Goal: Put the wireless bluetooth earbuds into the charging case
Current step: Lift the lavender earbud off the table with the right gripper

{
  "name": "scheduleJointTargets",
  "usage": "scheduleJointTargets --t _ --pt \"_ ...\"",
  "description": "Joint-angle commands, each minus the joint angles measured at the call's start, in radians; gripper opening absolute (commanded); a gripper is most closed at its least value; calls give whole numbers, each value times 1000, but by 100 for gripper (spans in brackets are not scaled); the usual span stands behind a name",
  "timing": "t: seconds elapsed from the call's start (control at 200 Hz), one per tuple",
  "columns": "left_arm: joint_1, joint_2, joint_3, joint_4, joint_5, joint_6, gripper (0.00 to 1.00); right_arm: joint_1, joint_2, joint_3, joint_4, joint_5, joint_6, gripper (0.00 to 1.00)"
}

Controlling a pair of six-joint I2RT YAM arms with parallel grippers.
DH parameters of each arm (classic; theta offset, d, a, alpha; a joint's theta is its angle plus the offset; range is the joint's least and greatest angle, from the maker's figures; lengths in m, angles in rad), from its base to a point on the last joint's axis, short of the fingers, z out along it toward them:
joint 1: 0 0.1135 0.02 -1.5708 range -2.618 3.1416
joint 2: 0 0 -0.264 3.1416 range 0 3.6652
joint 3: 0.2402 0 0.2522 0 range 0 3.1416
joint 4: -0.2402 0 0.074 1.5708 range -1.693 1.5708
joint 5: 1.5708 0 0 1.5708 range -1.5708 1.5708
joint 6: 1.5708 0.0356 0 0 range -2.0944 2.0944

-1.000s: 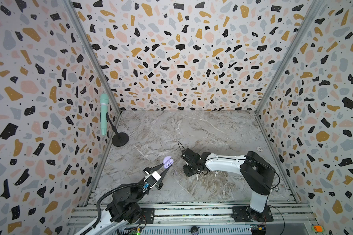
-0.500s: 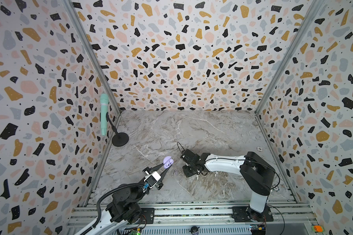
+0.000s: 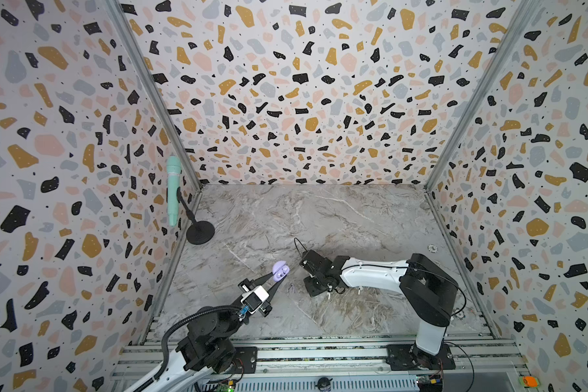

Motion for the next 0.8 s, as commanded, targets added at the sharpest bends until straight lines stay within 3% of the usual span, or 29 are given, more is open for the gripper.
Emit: scheduleJointTargets --t 0.0,0.796 --pt "-4 -12 -4 41 6 10 0 8 7 2 -61 13 9 25" --pt "-5 -12 -4 37 5 15 0 8 -50 -21 -22 26 80 17"
